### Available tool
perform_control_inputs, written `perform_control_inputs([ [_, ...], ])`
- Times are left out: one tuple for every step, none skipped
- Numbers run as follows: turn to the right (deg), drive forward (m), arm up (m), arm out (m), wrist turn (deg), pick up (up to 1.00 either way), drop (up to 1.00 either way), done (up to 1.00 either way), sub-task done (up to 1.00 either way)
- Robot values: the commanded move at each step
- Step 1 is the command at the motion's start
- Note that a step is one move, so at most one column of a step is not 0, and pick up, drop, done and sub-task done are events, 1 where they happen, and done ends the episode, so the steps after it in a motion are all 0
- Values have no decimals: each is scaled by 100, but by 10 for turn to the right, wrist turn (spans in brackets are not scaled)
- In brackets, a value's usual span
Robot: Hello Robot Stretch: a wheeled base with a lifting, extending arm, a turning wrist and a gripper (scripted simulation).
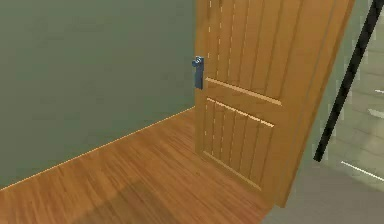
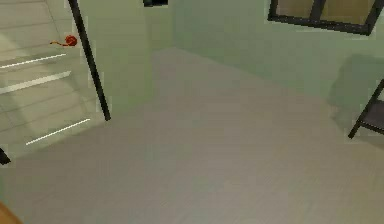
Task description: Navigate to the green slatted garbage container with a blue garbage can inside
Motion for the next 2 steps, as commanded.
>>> perform_control_inputs([
  [-90,0,0,0,0,0,0,0,0],
  [0,10,0,0,0,0,0,0,0],
])
